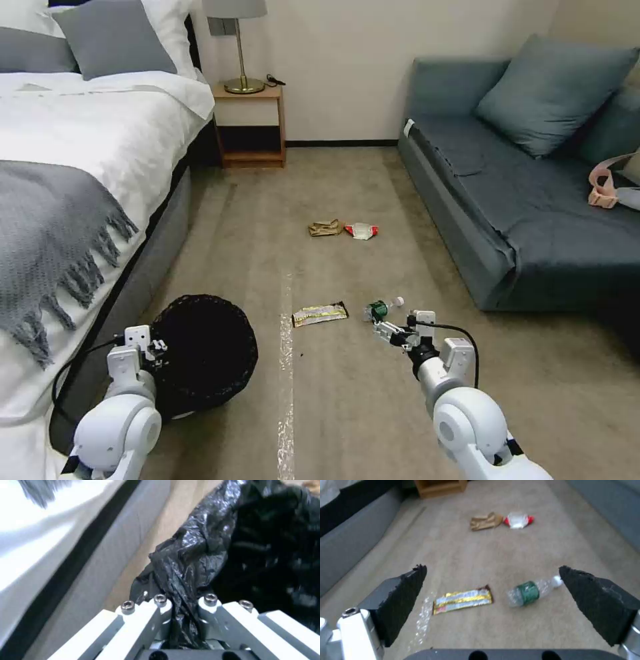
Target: Pick up the trash bin, then pick up the garbage on the floor and place it into the trash bin.
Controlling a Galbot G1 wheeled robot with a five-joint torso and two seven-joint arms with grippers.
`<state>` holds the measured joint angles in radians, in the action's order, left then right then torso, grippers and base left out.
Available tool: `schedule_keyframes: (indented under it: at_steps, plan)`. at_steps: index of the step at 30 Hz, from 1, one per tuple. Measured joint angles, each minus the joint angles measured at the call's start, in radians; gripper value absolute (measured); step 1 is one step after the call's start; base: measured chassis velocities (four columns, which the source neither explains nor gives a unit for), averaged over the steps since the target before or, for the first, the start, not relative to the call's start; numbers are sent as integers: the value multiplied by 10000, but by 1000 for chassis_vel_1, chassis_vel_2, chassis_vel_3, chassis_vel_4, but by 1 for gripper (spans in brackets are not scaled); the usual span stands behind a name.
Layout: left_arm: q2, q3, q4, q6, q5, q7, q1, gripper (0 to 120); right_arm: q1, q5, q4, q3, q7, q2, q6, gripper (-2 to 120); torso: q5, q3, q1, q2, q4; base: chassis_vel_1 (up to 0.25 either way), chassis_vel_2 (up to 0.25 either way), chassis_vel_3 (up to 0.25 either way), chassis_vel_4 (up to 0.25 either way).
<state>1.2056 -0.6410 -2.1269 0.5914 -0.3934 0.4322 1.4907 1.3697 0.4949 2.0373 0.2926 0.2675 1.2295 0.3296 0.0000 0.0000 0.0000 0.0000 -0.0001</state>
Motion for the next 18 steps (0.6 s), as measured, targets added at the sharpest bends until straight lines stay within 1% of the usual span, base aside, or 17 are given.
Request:
schedule_keyframes:
  at_steps: [2,3,6,10,18]
  plan:
    - [99,-2,-474,-32,78,14,210,3,68,-101,31,11,-15,11,-61,100,0,0,0,0,0,0,0,0,0]
    - [99,-2,-474,-32,78,14,210,3,68,-101,31,11,-15,11,-61,100,0,0,0,0,0,0,0,0,0]
    - [255,-37,-1053,-121,379,14,511,3,161,-125,88,16,-91,21,-78,100,0,0,0,0,2,0,0,0,0]
    - [244,-135,-1228,-247,617,7,617,3,302,-108,123,30,-196,77,-132,100,0,0,0,0,1,0,0,0,0]
    - [124,-214,-1272,-397,599,-82,731,3,411,78,64,87,-174,113,-320,100,0,0,0,1,1,0,0,0,0]
